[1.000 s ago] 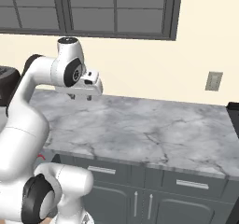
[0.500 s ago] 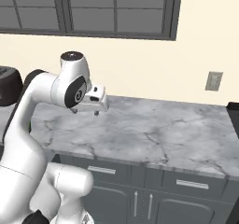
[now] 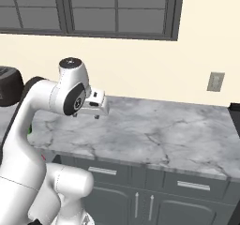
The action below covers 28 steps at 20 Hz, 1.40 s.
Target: Pick up the straw from the left drawer and put it inside the smoothie cup.
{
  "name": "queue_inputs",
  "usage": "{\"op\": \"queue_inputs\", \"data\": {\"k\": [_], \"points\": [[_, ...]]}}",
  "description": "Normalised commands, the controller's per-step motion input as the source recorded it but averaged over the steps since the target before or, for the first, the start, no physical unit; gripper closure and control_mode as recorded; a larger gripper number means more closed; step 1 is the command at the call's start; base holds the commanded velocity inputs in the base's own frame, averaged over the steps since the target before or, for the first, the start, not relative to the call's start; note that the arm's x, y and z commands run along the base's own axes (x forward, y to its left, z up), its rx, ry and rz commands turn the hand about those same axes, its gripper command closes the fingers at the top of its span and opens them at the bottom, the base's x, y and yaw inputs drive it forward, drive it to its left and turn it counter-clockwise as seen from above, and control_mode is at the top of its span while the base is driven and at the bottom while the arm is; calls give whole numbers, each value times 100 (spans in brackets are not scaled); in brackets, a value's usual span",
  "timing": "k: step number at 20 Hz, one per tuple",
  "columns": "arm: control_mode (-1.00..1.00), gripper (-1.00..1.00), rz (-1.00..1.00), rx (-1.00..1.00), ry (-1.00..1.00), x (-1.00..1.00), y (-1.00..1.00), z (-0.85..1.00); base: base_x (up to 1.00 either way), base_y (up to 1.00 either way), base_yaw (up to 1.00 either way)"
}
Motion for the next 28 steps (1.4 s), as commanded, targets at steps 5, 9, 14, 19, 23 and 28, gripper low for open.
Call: {"op": "queue_inputs", "data": {"k": [5,9,14,19,23,28], "points": [[100,-100,0,0,0,0,0,0,-4,-10,17],[100,-100,0,0,0,0,0,0,-1,-16,27],[100,-100,0,0,0,0,0,0,0,-23,27],[100,-100,0,0,0,0,0,0,0,-38,29],[100,-100,0,0,0,0,0,0,-7,-40,30],[100,-100,0,0,0,0,0,0,-10,-24,25]]}}
